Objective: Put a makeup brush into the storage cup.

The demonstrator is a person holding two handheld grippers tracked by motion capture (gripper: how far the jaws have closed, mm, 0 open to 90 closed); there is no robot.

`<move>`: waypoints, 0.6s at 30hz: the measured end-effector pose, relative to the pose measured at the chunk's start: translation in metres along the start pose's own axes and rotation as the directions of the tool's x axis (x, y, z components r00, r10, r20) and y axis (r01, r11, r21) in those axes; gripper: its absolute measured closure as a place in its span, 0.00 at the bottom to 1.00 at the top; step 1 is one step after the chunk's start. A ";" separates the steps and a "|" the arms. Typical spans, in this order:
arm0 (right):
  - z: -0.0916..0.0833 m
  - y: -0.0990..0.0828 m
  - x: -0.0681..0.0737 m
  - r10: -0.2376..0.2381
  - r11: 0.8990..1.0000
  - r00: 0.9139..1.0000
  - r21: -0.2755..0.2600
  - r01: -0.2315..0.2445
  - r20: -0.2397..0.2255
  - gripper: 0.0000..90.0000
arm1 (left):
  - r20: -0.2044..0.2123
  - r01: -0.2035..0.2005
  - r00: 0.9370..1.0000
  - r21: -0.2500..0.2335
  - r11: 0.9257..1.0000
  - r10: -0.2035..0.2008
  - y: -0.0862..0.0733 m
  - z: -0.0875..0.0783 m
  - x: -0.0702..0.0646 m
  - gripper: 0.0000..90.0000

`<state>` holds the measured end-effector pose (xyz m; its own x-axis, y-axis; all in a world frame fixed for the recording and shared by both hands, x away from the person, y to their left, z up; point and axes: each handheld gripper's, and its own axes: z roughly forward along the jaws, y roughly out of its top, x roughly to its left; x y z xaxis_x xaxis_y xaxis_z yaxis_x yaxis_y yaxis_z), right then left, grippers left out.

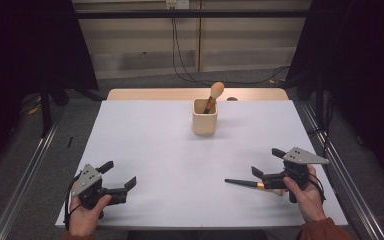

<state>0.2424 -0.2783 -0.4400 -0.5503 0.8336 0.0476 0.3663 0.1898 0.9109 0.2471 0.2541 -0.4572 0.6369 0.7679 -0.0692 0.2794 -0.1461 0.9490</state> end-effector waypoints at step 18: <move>0.010 0.019 -0.015 -0.037 0.971 0.993 0.232 0.062 -0.108 0.06 | 0.005 -0.015 1.000 0.011 1.000 0.015 0.001 0.003 -0.001 0.03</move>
<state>0.2654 -0.2817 -0.4278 -0.6416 0.7648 0.0579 0.4958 0.3560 0.7921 0.2483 0.2514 -0.4570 0.6443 0.7627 -0.0569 0.2780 -0.1642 0.9465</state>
